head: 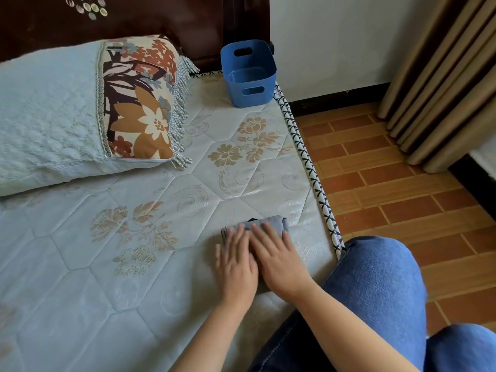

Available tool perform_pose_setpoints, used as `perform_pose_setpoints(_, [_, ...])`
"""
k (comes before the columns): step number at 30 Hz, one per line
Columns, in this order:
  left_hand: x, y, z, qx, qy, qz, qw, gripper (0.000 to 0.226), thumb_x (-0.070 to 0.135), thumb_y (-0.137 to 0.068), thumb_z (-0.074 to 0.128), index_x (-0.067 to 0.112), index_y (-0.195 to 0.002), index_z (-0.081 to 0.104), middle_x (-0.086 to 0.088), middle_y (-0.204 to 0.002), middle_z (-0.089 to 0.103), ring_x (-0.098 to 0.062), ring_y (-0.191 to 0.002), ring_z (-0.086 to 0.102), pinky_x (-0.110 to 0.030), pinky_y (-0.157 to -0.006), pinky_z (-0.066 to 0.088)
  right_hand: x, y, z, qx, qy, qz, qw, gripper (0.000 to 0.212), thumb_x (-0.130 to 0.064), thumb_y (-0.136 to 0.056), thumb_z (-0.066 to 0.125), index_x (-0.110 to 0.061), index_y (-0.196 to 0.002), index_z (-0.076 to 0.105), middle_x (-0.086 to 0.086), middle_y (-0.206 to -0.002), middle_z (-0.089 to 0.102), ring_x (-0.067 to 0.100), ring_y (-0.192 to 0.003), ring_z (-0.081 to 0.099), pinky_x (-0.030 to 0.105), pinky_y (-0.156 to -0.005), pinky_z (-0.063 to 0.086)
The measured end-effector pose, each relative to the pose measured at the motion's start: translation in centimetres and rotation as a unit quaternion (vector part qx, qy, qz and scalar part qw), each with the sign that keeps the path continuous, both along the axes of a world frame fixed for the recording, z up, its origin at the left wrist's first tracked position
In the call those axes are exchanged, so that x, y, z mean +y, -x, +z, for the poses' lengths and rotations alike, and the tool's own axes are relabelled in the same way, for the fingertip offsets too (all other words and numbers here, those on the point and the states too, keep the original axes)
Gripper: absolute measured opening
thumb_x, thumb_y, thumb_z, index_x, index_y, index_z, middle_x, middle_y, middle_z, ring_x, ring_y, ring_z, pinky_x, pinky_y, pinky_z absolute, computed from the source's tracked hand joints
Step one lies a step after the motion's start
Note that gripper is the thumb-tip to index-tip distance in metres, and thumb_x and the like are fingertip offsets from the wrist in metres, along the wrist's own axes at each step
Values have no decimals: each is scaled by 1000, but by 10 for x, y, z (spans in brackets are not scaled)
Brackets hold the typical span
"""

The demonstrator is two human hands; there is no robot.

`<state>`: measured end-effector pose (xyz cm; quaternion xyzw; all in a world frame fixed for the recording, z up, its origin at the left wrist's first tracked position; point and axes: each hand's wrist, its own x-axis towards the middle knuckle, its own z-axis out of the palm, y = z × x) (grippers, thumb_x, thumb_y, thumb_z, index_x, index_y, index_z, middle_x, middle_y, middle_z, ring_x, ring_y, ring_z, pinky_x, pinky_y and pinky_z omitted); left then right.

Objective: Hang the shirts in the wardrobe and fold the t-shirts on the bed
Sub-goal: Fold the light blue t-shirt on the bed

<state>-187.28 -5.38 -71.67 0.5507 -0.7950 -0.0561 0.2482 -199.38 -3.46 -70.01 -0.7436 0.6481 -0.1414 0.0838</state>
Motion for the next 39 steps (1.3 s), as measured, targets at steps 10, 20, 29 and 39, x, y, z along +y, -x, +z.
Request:
perform_pose_setpoints(10, [-6,0,-7,-121,-146,-1,982,53,31,-85,34,15,-135,37,-4,-138,52,-16,-129,35,-56,-83,49,-4,13,-9,-5,-208,-82,975,79,-59,-91,-10,-13,-149,20,5,-155,23,38,-135,34,53,-80,50])
perform_pose_setpoints(20, [1,-9,-3,-84,-50,-65,993,52,22,-86,34,7,-135,36,-6,-143,39,-8,-145,6,-47,-112,24,1,8,7,-30,-146,-45,988,60,-36,-95,26,-8,-148,21,6,-156,19,30,-141,22,56,-102,33])
perform_pose_setpoints(29, [1,-7,-3,-183,-122,-68,973,56,32,-84,35,9,-133,49,-5,-141,48,-16,-133,31,-49,-89,46,4,15,-1,-28,-263,-107,959,61,-48,-100,9,-22,-147,-19,-2,-154,-27,27,-144,-16,53,-112,12])
perform_pose_setpoints(39, [38,-2,-4,-230,-82,-136,960,113,52,-40,79,3,-131,37,-22,-138,47,-34,-133,37,-49,-110,25,2,24,10,-286,-159,-290,899,38,-18,-99,35,-6,-135,36,13,-141,35,29,-123,44,36,-95,37])
